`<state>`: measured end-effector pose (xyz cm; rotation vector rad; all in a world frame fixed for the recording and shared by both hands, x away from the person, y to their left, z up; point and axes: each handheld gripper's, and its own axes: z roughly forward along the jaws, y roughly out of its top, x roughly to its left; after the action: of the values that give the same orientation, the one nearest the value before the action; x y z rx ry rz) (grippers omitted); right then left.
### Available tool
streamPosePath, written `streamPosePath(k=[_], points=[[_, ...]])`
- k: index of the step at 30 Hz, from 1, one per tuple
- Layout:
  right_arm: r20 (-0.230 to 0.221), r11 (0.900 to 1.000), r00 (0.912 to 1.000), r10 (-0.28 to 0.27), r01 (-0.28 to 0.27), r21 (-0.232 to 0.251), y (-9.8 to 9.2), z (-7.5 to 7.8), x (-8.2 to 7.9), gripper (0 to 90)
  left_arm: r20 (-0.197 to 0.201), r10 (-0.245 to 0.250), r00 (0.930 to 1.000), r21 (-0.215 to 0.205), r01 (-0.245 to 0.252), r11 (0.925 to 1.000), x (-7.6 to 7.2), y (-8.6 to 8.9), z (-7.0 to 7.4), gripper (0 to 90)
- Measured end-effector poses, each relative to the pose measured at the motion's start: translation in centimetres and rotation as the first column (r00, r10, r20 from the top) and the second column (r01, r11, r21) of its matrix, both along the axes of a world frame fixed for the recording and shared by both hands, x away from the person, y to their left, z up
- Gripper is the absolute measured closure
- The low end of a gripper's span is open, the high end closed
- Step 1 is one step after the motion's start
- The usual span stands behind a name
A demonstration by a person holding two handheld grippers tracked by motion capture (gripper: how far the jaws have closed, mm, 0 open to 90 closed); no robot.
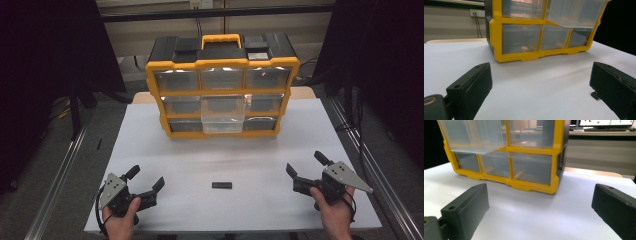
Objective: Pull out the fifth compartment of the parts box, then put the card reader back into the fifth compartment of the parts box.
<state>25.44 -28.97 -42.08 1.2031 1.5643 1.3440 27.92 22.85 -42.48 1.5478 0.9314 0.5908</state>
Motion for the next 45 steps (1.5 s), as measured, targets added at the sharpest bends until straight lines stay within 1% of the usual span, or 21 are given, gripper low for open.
streamPosePath(k=[2, 5, 7, 11, 12, 13, 14, 15, 17, 24, 25, 27, 28, 29, 33, 35, 37, 38, 40, 41, 45], points=[[-0.002, 1.0, 1.0, -0.006, 0.006, 0.0, -0.3, -0.2, -0.3, 0.3, 0.006, 0.005, 1.0, 0.006, -0.005, 1.0, -0.1, 0.1, 0.0, 4.4], [-0.003, 1.0, 0.9999, -0.01, 0.01, -0.002, -0.3, -0.5, -0.7, 0.1, 0.001, 0.01, 0.9999, -0.003, -0.01, 0.9999, -0.1, 0.1, 0.0, 4.4], [-0.03, 1.0, 0.9995, -0.005, 0.004, -0.017, -0.1, -1.0, -0.5, 0.2, 0.0, 0.013, 0.9999, -0.004, -0.013, 0.9999, 0.0, 0.2, 0.0, 4.3], [-0.017, 1.0, 0.9998, -0.002, 0.002, -0.012, -0.2, -0.8, -0.4, 0.1, -0.007, 0.012, 0.9999, -0.005, -0.012, 0.9999, 0.1, 0.2, 0.0, 3.6], [-0.018, 1.0, 0.9998, -0.005, 0.005, 0.003, -0.2, -0.7, -0.4, 0.1, -0.012, 0.013, 0.9998, -0.009, -0.013, 0.9999, 0.1, 0.1, 0.0, 3.6], [-0.018, 1.0, 0.9998, -0.005, 0.005, 0.003, -0.2, -0.7, -0.4, 0.1, -0.013, 0.005, 0.9999, -0.008, -0.005, 1.0, 0.2, 0.1, -0.1, 3.6], [-0.02, 1.0, 0.9998, 0.0, 0.0, -0.008, -0.1, -0.7, -0.3, 0.1, -0.019, -0.006, 0.9998, -0.003, 0.006, 1.0, 0.3, 0.1, -0.1, 3.5], [-0.022, 1.0, 0.9997, 0.004, -0.004, -0.005, -0.1, -0.7, -0.3, 0.1, -0.022, -0.011, 0.9997, -0.002, 0.011, 0.9999, 0.4, 0.1, -0.2, 3.5], [-0.025, 1.0, 0.9996, 0.009, -0.009, 0.006, 0.0, -0.7, -0.1, 0.1, -0.026, -0.014, 0.9996, -0.002, 0.014, 0.9999, 0.4, 0.1, -0.2, 3.5], [-0.043, 0.999, 0.9984, 0.036, -0.036, 0.006, 0.6, -0.7, 0.1, 0.1, -0.038, -0.016, 0.9991, -0.009, 0.015, 0.9998, 0.5, 0.1, -0.3, 3.5], [-0.05, 0.998, 0.9968, 0.062, -0.062, 0.002, 0.8, -0.8, 0.1, 0.3, -0.038, -0.015, 0.9992, -0.015, 0.014, 0.9998, 0.6, 0.0, -0.4, 3.5], [-0.051, 0.998, 0.9962, 0.07, -0.07, -0.001, 0.9, -0.7, 0.1, 0.4, -0.034, -0.024, 0.9991, -0.017, 0.024, 0.9996, 0.6, 0.0, -0.3, 3.5], [-0.061, 0.995, 0.9932, 0.099, -0.099, 0.002, 1.1, -0.7, 0.2, 0.7, -0.035, -0.024, 0.9991, -0.014, 0.023, 0.9996, 0.6, 0.0, -0.3, 3.5], [-0.065, 0.994, 0.9923, 0.105, -0.106, 0.001, 1.2, -0.7, 0.2, 0.8, -0.035, -0.023, 0.9991, -0.02, 0.022, 0.9995, 0.6, 0.0, -0.3, 3.5], [-0.076, 0.99, 0.9875, 0.138, -0.138, 0.006, 1.5, -0.6, 0.4, 1.1, -0.032, -0.022, 0.9992, -0.015, 0.022, 0.9996, 0.6, 0.0, -0.2, 3.5], [-0.089, 0.986, 0.9815, 0.169, -0.169, 0.011, 1.7, -0.6, 0.4, 1.1, -0.034, -0.028, 0.999, -0.015, 0.027, 0.9995, 0.5, 0.0, -0.2, 3.5], [-0.102, 0.982, 0.9767, 0.189, -0.189, 0.014, 2.0, -0.6, 0.4, 1.1, -0.034, -0.031, 0.9989, -0.025, 0.03, 0.9992, 0.5, -0.1, -0.3, 3.5], [-0.103, 0.98, 0.9749, 0.197, -0.197, 0.015, 2.0, -0.5, 0.4, 1.1, -0.034, -0.035, 0.9988, -0.013, 0.034, 0.9993, 0.5, -0.1, -0.2, 3.5], [-0.104, 0.978, 0.9727, 0.207, -0.206, 0.02, 2.2, -0.5, 0.5, 1.1, -0.034, -0.034, 0.9989, -0.023, 0.033, 0.9992, 0.5, -0.1, -0.2, 3.5], [-0.105, 0.977, 0.9711, 0.214, -0.214, 0.019, 2.3, -0.4, 0.6, 1.1, -0.033, -0.035, 0.9988, -0.016, 0.035, 0.9993, 0.5, -0.1, -0.2, 3.6], [-0.139, 0.966, 0.956, 0.258, -0.258, 0.017, 2.8, -0.4, 0.8, 1.5, -0.039, -0.038, 0.9985, -0.023, 0.037, 0.999, 0.6, -0.1, -0.3, 3.5]])
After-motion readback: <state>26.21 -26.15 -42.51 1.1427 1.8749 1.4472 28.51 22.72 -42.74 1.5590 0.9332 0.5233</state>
